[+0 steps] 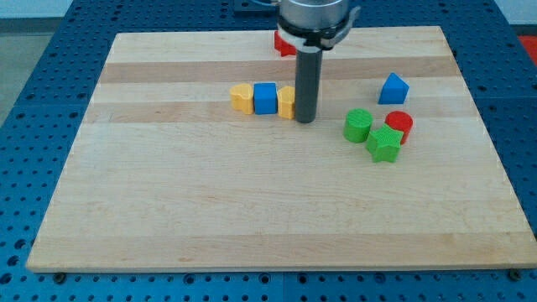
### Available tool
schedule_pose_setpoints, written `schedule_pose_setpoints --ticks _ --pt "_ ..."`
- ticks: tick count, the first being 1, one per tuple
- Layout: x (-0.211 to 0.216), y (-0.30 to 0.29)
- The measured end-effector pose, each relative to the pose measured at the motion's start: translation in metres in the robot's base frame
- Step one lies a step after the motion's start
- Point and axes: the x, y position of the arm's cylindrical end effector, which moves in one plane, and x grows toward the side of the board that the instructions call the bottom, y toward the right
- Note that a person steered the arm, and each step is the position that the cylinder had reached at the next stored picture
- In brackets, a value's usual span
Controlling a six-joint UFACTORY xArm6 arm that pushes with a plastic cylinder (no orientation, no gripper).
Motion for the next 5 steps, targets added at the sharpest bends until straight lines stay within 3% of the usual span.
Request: schedule_pose_setpoints --ticks 2,5 --pt "0.005 -0.045" --pt "-0.038 -0.043"
